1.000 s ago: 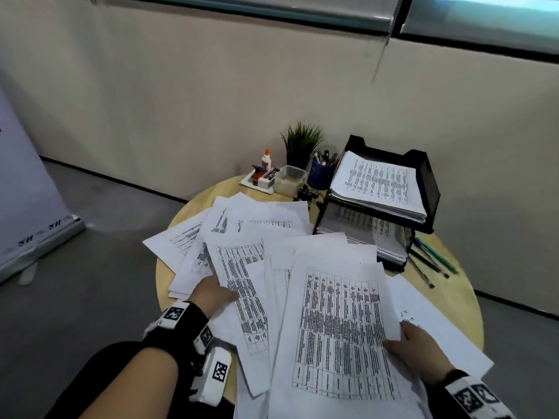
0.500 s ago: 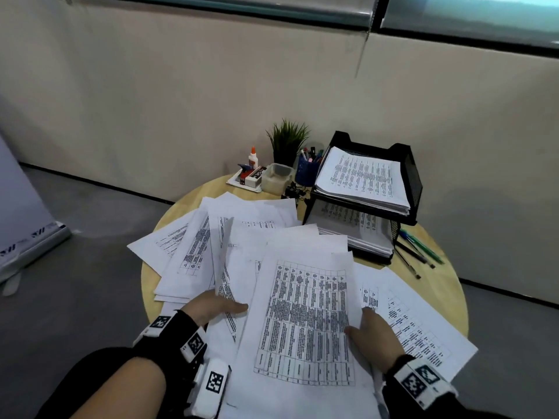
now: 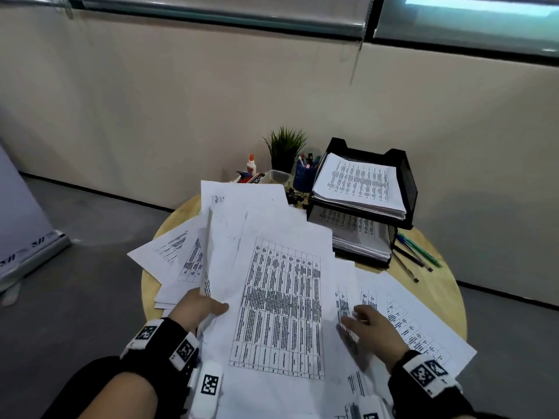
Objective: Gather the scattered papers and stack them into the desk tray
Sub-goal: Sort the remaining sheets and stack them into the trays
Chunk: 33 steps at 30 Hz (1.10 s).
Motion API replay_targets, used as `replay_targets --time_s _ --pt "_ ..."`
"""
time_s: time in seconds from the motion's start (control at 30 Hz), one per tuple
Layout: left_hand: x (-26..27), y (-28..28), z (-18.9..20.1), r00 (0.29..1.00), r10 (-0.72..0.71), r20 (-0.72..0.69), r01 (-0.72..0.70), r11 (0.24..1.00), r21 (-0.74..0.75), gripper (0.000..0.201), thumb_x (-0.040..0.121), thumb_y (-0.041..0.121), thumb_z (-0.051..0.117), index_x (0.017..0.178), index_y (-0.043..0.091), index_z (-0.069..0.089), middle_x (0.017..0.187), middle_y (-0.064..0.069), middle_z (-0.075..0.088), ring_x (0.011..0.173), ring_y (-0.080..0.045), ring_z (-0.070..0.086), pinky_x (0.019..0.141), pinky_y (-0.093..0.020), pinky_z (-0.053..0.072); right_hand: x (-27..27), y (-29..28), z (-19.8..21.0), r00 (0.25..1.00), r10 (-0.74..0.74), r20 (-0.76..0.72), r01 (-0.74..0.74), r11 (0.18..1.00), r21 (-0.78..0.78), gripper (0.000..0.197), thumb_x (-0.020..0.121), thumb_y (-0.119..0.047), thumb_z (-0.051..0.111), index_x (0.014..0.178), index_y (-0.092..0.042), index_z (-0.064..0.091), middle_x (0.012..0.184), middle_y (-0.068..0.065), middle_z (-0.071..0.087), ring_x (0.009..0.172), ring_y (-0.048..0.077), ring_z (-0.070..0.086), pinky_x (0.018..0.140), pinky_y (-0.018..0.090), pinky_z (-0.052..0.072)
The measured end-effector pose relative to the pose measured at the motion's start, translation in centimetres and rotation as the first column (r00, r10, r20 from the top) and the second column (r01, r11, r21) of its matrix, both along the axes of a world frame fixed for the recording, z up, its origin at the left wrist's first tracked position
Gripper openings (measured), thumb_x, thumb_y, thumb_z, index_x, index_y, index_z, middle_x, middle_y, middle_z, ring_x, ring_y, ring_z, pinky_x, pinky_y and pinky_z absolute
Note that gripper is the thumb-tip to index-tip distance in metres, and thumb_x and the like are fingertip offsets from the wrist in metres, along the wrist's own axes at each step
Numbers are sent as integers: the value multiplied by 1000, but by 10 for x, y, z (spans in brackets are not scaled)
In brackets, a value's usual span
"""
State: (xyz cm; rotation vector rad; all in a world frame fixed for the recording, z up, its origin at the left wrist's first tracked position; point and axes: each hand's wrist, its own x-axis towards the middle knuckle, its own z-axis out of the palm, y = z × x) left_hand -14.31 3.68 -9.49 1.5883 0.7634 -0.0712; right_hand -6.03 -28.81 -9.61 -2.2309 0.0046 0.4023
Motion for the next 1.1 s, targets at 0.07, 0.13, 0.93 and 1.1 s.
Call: replay_targets --time_s 0.07,0.13,0.93,1.1 --pt "-4 4 7 999 5 49 -4 1000 -31 12 76 -6 70 87 -1 68 81 -11 73 87 -33 67 86 -40 51 3 0 7 999 -4 -35 7 997 80 59 83 -28 72 131 -4 49 129 10 55 119 22 52 100 31 39" --pt "-9 5 16 994 19 104 -13 998 -64 15 77 -8 68 90 -2 67 84 -14 73 87 -34 67 88 -44 50 6 4 16 999 18 -36 -14 994 113 67 80 -31 74 135 -6 45 134 9 52 121 20 50 101 31 39" --pt "4 19 -16 997 74 -35 -74 997 -12 49 48 17 85 84 -11 69 100 -28 68 96 -42 64 90 -46 49 39 -24 64 901 -159 404 213 973 -91 16 90 -4 55 103 -3 65 97 13 64 94 28 58 75 28 36" --pt "5 18 -20 995 91 -40 -91 996 18 52 50 18 85 87 -10 61 80 -17 64 74 -28 60 61 -29 47 42 -30 125 748 -62 661 212 966 -150 16 92 -10 54 101 -1 64 96 25 67 94 39 61 69 30 30"
